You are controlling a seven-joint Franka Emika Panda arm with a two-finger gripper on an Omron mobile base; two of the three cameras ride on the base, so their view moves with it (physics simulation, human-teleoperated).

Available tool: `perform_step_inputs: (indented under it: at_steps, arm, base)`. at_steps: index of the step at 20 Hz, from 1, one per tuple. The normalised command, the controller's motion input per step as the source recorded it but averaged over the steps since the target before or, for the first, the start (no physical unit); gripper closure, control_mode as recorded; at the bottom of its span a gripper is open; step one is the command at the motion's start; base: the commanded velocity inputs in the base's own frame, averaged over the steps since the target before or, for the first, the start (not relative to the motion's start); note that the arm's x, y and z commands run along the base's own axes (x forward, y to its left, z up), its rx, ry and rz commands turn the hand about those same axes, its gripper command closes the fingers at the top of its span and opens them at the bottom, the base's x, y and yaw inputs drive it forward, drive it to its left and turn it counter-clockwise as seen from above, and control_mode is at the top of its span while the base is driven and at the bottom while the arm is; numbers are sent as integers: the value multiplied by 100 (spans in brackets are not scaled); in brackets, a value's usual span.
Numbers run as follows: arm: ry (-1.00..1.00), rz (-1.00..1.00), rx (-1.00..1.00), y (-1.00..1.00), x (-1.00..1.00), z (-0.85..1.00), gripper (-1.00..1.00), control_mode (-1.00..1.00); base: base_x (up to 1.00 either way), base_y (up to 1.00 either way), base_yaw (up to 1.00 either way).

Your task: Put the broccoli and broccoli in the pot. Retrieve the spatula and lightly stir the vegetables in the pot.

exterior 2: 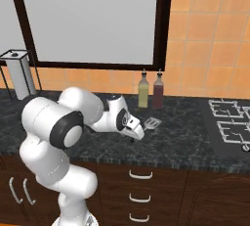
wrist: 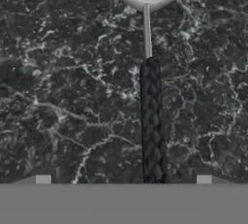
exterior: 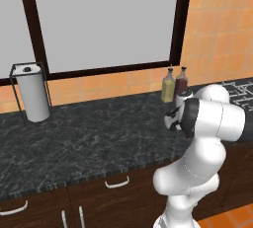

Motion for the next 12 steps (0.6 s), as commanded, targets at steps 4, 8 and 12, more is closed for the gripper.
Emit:
perform_step_inputs:
  at_steps: [4,8,12]
  arm:
    - [13,0,0,-22,37,-10,-100,-100]
    - [4,-1,0,-25,14,-29,-100,-100]
    - [0,-1,0,-26,0,-44,-100,-100]
  base:
    - [0,0,0]
    - [0,0,0]
    - [0,0,0]
